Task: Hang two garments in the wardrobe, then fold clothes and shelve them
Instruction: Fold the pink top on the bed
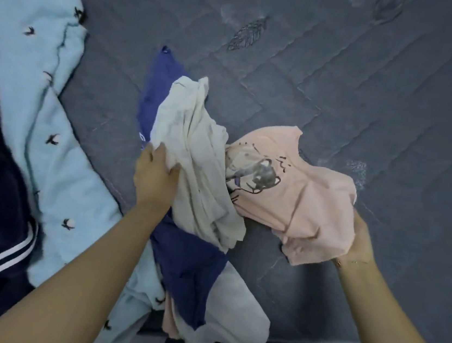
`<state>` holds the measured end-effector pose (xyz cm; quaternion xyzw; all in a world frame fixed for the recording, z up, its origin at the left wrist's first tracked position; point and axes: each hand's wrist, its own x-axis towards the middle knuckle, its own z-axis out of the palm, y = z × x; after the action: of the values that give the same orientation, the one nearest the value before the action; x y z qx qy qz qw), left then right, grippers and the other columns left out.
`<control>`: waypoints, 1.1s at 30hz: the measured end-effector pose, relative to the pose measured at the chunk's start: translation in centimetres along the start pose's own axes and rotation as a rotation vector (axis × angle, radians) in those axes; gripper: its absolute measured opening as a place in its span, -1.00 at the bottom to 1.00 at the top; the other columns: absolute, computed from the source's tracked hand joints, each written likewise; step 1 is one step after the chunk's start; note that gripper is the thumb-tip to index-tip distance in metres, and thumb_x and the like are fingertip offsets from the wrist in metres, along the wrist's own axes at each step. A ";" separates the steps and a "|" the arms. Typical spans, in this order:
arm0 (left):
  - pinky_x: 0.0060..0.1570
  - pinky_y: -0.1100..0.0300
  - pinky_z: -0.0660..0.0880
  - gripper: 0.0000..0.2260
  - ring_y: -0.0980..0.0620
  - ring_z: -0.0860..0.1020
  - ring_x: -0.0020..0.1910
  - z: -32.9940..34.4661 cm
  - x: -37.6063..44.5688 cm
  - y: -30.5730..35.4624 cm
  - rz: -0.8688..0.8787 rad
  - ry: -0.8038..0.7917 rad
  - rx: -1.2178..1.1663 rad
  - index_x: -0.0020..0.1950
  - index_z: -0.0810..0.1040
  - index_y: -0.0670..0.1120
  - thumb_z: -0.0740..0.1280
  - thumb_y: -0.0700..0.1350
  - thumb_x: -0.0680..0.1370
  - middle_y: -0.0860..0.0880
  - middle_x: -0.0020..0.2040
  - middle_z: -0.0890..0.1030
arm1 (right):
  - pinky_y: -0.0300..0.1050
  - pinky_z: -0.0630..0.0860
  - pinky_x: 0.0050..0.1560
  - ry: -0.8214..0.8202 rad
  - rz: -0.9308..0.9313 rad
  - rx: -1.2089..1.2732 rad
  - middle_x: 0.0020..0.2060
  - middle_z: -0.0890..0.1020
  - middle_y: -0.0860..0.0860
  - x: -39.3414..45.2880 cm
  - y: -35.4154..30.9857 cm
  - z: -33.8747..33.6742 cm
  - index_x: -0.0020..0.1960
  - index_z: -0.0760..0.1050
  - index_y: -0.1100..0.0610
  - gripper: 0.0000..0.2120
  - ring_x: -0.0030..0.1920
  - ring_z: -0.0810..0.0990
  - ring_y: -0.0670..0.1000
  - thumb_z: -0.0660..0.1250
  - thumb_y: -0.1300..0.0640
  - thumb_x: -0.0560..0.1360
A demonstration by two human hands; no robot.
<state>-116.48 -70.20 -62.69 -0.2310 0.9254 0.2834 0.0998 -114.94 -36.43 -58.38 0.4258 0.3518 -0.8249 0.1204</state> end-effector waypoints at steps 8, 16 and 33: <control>0.40 0.17 0.21 -0.65 -0.08 0.35 0.40 6.9 -6.2 15.4 0.476 -0.456 0.033 0.37 0.48 -0.14 0.30 -0.08 0.61 -0.12 0.42 0.40 | -0.22 0.61 -0.35 0.052 -0.028 -0.302 -0.24 0.72 -0.10 -0.7 -4.3 -9.9 0.09 0.52 0.05 -0.76 -0.23 0.70 -0.11 0.15 -0.04 0.64; 0.34 0.04 0.32 -0.68 -0.12 0.40 0.35 17.1 -8.6 26.8 0.435 -0.500 0.106 0.37 0.48 -0.13 0.24 -0.09 0.63 -0.14 0.35 0.48 | -0.05 0.61 -0.14 0.178 -0.160 -0.479 -0.16 0.72 0.02 -2.3 -13.1 -21.7 -0.02 0.63 0.08 -0.73 -0.15 0.69 0.05 0.29 -0.10 0.57; 0.00 0.12 0.40 -0.76 0.02 0.43 -0.08 28.2 -13.9 36.1 0.220 -0.775 0.146 -0.11 0.45 0.00 0.15 0.10 0.65 0.00 -0.12 0.52 | -0.19 0.46 -0.26 0.325 -0.323 -0.561 -0.29 0.57 0.01 -0.2 -20.5 -35.9 -0.09 0.54 0.25 -0.72 -0.27 0.48 -0.07 0.22 0.06 0.64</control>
<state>-120.29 -22.51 -64.14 0.0009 0.8562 0.2920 0.4262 -102.88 2.89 -62.42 0.4407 0.6417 -0.6262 0.0429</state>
